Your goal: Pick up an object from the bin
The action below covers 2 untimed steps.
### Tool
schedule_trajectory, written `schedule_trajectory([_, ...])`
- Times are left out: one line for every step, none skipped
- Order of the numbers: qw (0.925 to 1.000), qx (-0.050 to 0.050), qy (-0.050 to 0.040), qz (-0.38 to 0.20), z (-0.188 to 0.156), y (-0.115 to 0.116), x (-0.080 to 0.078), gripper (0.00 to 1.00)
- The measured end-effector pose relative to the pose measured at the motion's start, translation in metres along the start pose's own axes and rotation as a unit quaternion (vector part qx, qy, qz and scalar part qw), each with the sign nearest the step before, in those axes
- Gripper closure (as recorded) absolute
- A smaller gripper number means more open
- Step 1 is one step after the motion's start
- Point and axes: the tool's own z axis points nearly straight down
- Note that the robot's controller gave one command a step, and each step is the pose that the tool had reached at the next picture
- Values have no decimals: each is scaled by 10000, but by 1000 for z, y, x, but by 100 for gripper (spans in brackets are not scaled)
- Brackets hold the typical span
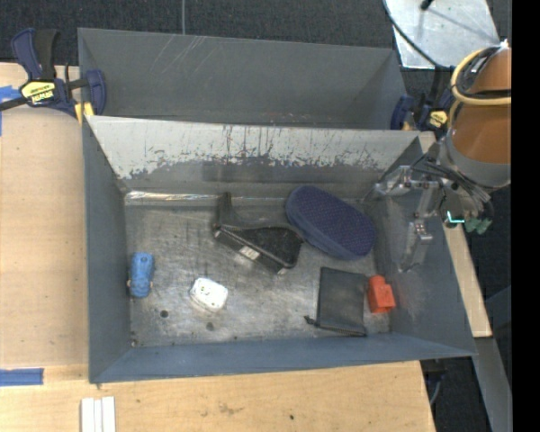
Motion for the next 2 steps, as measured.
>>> schedule_trajectory([9990,8,-38,-453,117,10,-57,0])
schedule_trajectory([9957,5,-37,-921,117,50,-45,0])
